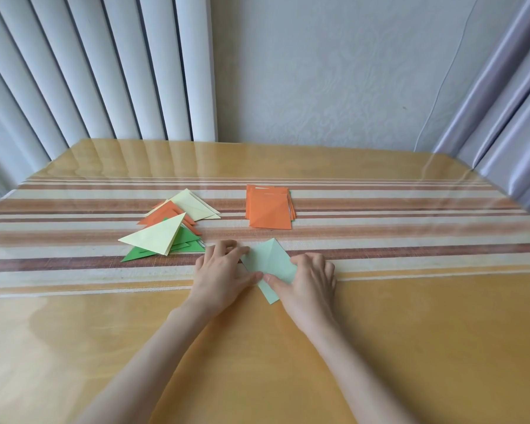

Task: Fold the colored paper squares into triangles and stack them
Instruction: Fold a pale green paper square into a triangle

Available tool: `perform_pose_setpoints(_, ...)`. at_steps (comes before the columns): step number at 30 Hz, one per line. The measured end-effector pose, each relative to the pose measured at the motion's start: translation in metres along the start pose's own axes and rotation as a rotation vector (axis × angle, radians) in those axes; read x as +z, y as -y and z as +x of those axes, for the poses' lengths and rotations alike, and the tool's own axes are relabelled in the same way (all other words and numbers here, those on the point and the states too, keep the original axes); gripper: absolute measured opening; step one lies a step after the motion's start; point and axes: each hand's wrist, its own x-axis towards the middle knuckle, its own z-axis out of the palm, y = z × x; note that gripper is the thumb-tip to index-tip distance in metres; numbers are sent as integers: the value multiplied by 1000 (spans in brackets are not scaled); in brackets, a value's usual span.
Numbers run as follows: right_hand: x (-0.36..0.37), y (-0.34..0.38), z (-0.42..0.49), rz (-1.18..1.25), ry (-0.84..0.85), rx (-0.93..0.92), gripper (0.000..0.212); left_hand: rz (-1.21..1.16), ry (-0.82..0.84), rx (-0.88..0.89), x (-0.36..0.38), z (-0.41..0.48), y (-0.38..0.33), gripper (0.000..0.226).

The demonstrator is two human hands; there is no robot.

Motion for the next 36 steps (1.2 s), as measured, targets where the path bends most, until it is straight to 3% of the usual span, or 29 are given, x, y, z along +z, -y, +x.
perform_pose_setpoints(4, 5, 4, 1, 96, 11, -100, 43, -30, -25, 30, 3, -4, 2, 52)
perform_pose_setpoints(8, 9, 3, -4, 75, 43, -200, 50, -82, -39, 30, 3, -2, -2, 57)
perform_pose_setpoints(13, 16, 7, -14, -18, -137, -331, 20, -75, -118, 41, 8, -6, -5, 58)
perform_pose_setpoints(20, 9, -1, -8, 71, -49, -337, 19, -185, -136, 55, 11, -4, -12, 50)
perform_pose_setpoints(27, -21, -15, 24, 500, 116, 19, 45, -280, -228, 112, 13, -10, -13, 39)
perform_pose_setpoints(33, -36, -8, 31, 965, 299, 103, 36, -619, -167, 289, 1, -16, -13, 45)
perform_pose_setpoints(36, -32, -8, 30, 1193, 296, 189, 36, -783, -172, 219, -9, -17, -16, 50)
